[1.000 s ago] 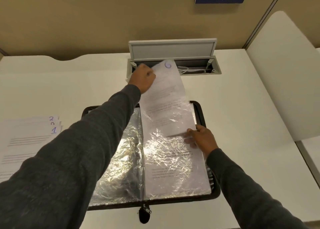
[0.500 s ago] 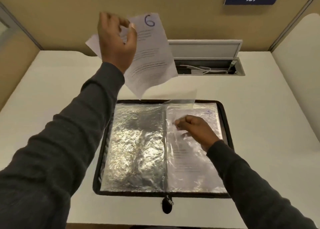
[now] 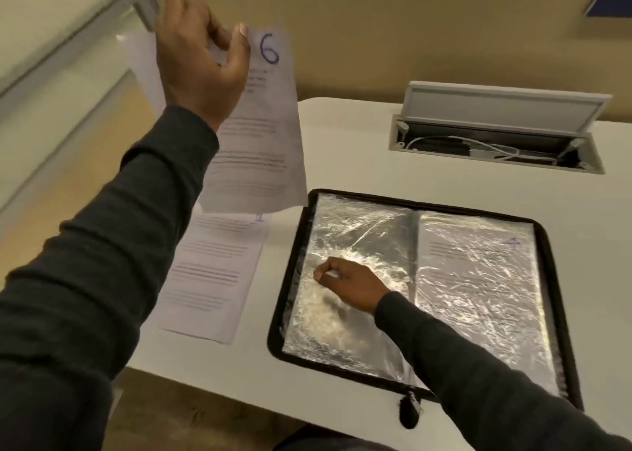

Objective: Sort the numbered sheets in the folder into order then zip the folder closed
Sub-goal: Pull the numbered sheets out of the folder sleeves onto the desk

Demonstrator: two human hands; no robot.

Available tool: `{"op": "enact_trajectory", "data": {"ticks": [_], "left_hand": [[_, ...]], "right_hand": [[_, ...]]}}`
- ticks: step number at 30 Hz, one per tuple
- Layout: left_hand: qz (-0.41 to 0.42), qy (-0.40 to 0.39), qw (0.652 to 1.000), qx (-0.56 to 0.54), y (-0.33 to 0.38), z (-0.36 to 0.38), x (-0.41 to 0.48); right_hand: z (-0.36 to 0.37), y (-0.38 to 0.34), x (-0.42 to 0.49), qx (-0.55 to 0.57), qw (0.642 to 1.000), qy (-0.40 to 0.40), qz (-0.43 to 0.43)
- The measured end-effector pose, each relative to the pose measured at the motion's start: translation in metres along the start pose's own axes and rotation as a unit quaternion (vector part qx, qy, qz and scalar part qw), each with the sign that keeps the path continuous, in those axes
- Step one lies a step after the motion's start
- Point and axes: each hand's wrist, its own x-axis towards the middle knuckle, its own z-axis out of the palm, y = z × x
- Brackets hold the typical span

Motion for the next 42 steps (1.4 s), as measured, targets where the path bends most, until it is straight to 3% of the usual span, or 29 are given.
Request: {"op": "enact_trajectory", "data": {"ticks": [7, 11, 16, 23, 34, 38, 42], "left_hand": [[-0.039, -0.182, 0.982, 0.039, -0.061, 0.011, -0.056], [-0.037, -0.346, 0.935, 0.071, -0.093, 0.034, -0.117], [-0.095, -0.468, 0.872, 0.108, -0.122, 0.052, -0.187], [-0.139, -0.536, 0.821, 0.142, -0.134, 0.066, -0.22], [-0.162, -0.501, 0.83, 0.182, -0.094, 0.09, -0.208], [-0.156, -0.499, 0.838, 0.156, -0.055, 0.103, -0.211], [-0.096, -0.496, 0.856, 0.109, 0.012, 0.121, -0.22]], "right_hand": [[0.023, -0.007, 0.006, -0.079, 0.997, 0.012, -0.011], [0.021, -0.008, 0.003, -0.082, 0.996, 0.026, -0.023], [0.011, 0.001, -0.004, -0.097, 0.993, 0.056, -0.022], [-0.016, 0.05, -0.023, -0.16, 0.975, 0.152, 0.019], [-0.088, 0.132, -0.091, -0.174, 0.9, 0.342, 0.207], [-0.116, 0.152, -0.113, -0.183, 0.873, 0.361, 0.273], [-0.138, 0.162, -0.124, -0.172, 0.871, 0.354, 0.294]]}}
